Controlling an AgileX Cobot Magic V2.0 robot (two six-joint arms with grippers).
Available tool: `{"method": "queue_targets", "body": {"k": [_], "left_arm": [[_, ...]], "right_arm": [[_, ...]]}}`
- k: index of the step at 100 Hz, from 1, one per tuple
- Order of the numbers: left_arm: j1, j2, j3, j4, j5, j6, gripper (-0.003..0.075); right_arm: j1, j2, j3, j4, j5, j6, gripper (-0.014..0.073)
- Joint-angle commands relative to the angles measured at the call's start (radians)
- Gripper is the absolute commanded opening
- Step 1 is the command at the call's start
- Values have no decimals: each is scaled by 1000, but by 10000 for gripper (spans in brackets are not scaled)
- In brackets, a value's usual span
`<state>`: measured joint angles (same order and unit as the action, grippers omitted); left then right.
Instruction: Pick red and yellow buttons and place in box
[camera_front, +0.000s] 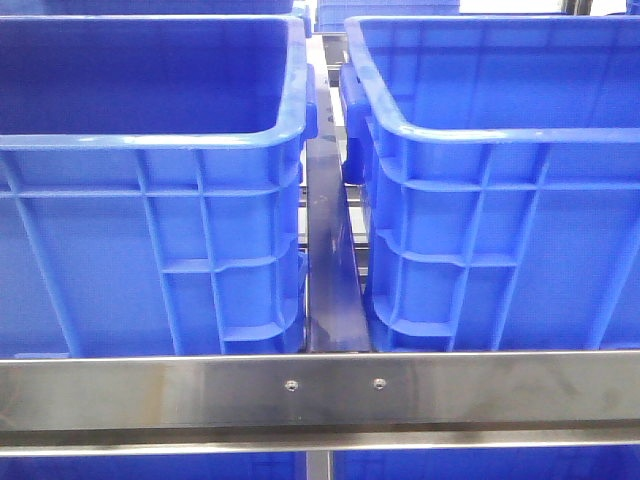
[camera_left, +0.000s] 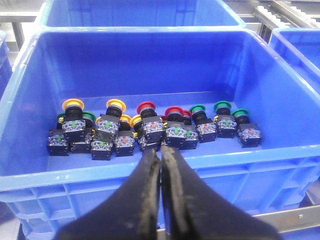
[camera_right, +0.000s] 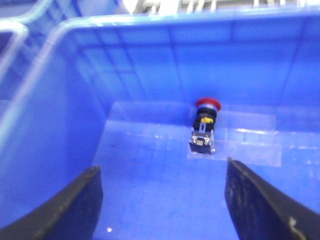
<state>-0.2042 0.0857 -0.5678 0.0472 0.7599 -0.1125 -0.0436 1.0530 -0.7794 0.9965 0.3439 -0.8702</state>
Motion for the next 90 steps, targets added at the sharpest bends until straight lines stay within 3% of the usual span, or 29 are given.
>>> {"method": "queue_targets", "body": {"k": [1,55,64,90], "left_arm": [[1,14,-23,-7,-79,-1,-19],[1,14,-23,-7,-79,-1,-19],[1,14,-23,-7,-79,-1,-19],[1,14,-23,-7,-79,-1,-19]], "right_arm": [[-5,-104,17,5,-47,-7,541],[-5,-530,240,3,-73,-7,514],[-5,-552,253,3,-73,-7,413],[-5,-555,256,3,-62,-7,-61]]}}
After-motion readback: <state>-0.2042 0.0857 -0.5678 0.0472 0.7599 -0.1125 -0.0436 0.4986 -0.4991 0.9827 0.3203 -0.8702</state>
